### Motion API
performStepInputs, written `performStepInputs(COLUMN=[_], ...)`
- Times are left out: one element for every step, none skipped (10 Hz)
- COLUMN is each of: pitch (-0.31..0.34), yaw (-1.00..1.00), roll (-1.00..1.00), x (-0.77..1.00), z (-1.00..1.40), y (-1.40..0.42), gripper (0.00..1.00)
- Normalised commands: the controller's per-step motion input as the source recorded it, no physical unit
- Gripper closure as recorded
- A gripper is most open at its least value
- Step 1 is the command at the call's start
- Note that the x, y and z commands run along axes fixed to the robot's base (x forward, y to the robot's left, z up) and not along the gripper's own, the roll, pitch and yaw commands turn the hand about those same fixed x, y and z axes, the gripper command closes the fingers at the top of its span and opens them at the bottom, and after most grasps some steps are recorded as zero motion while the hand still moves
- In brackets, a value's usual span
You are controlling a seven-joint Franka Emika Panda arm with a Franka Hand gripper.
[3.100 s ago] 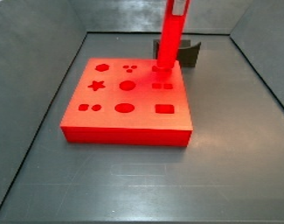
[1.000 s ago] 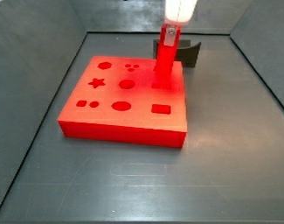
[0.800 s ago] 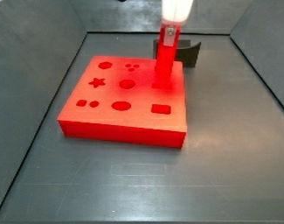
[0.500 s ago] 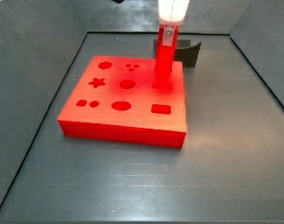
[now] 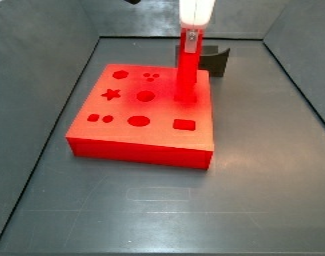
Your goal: Insert the arch object.
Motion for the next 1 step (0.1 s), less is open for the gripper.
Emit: performStepInputs(pitch=[0.0], yaw=[0.0], roll=[0.0], x=[0.0], z=[0.0], y=[0.0], gripper=[1.0])
